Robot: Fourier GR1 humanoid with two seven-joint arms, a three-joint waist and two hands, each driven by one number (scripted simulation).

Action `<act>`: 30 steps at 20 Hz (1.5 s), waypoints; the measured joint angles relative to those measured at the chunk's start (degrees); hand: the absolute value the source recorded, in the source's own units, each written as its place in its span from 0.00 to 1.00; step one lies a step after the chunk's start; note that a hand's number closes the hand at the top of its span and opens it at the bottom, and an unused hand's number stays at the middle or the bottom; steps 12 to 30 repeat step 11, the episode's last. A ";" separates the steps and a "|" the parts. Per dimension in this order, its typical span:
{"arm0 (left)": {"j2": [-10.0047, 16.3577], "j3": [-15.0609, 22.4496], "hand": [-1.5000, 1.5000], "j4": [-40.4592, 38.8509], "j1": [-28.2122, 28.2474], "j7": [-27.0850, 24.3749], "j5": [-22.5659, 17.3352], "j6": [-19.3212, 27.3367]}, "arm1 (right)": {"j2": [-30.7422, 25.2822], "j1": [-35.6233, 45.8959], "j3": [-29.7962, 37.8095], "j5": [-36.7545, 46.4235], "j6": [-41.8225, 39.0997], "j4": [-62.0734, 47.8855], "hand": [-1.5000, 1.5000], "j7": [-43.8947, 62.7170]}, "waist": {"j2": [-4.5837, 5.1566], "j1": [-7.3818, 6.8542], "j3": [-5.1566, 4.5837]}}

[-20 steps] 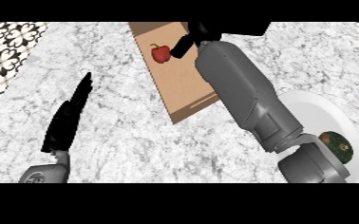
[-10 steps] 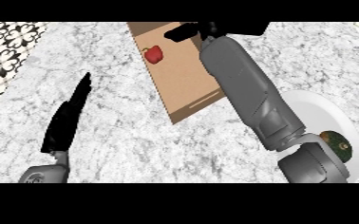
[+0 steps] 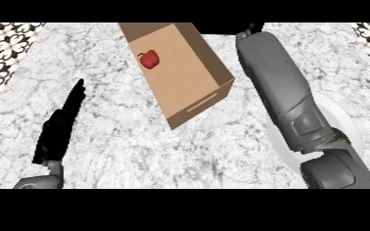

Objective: Pick the bell pepper from the plate and place it in the cardboard box

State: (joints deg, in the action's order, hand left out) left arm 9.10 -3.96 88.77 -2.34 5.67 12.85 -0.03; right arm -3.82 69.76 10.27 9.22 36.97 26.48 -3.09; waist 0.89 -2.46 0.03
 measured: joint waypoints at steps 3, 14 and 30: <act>-0.25 0.03 0.50 0.36 1.88 -1.08 0.54 0.64 | -3.44 -2.30 2.43 -1.93 -1.42 0.83 0.00 -1.97 | -0.32 0.81 0.00; -0.27 -0.68 0.50 2.42 4.39 -0.81 -0.09 0.37 | -12.91 -12.39 5.80 -6.76 -12.85 7.16 0.00 -5.94 | -0.88 2.25 -0.01; -0.27 -0.68 0.50 2.42 4.39 -0.81 -0.09 0.37 | -12.91 -12.39 5.80 -6.76 -12.85 7.16 0.00 -5.94 | -0.88 2.25 -0.01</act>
